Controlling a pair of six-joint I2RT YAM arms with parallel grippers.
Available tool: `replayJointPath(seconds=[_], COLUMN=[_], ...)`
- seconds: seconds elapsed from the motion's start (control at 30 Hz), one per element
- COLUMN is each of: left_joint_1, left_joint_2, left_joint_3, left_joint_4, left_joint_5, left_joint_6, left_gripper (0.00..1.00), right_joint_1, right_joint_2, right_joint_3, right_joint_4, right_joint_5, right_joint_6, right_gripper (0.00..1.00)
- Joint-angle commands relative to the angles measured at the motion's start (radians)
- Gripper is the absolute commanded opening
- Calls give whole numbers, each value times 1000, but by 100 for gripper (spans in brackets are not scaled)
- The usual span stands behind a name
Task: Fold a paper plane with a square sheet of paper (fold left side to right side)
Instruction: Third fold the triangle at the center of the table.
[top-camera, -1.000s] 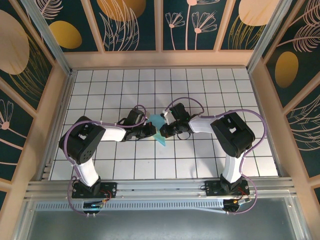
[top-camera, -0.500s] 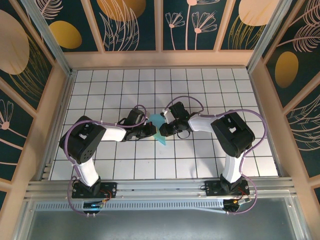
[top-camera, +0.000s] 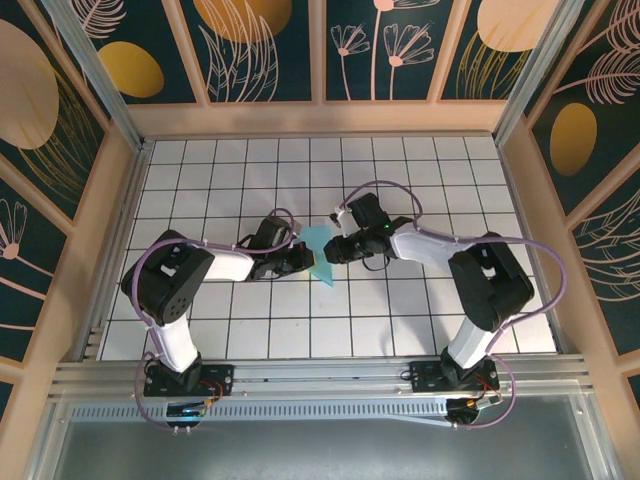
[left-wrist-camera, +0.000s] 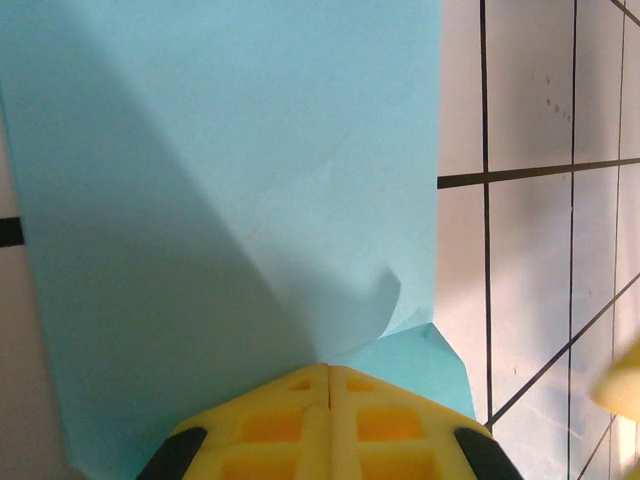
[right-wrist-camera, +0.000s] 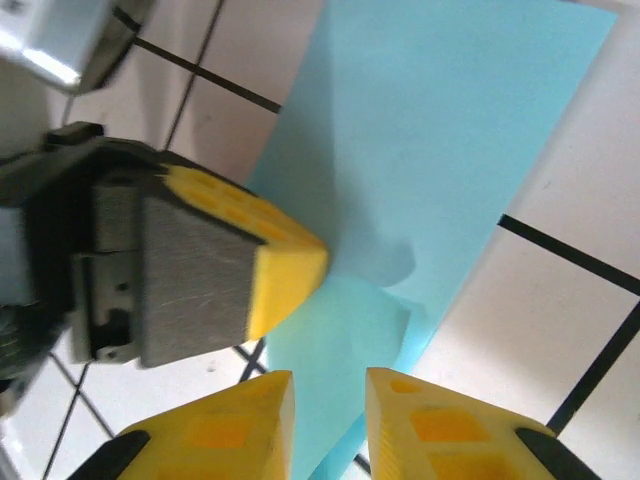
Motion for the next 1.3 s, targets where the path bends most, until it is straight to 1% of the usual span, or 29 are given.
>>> replayJointPath(seconds=[0.0, 0.07, 0.17, 0.27, 0.43, 0.57, 0.77, 1.27], left_joint_1=[-3, -3, -2, -3, -2, -2, -3, -3], left_joint_2=[65, 66, 64, 65, 65, 60, 60, 64], left_joint_3=[-13, -11, -12, -11, -10, -8, -8, -2], left_joint_4=[-108, -108, -109, -109, -114, -120, -122, -124], left_joint_5=[-73, -74, -77, -79, -78, -79, -80, -83], left_joint_6=[13, 12, 12, 11, 12, 15, 16, 17], left_gripper=[0, 0, 0, 0, 0, 0, 0, 0], right_joint_1=[-3, 0, 11, 26, 34, 34, 34, 42], right_joint_2=[-40, -34, -17, 7, 49, 72, 96, 117], right_joint_3=[4, -9, -36, -54, -70, -76, -92, -147], right_joint_4=[-57, -38, 11, 50, 74, 107, 109, 141], right_joint_5=[-107, -191, -272, -296, -265, -266, -254, -255], right_joint_6=[36, 69, 123, 156, 176, 197, 195, 211], right_gripper=[12, 1, 0, 0, 0, 0, 0, 0])
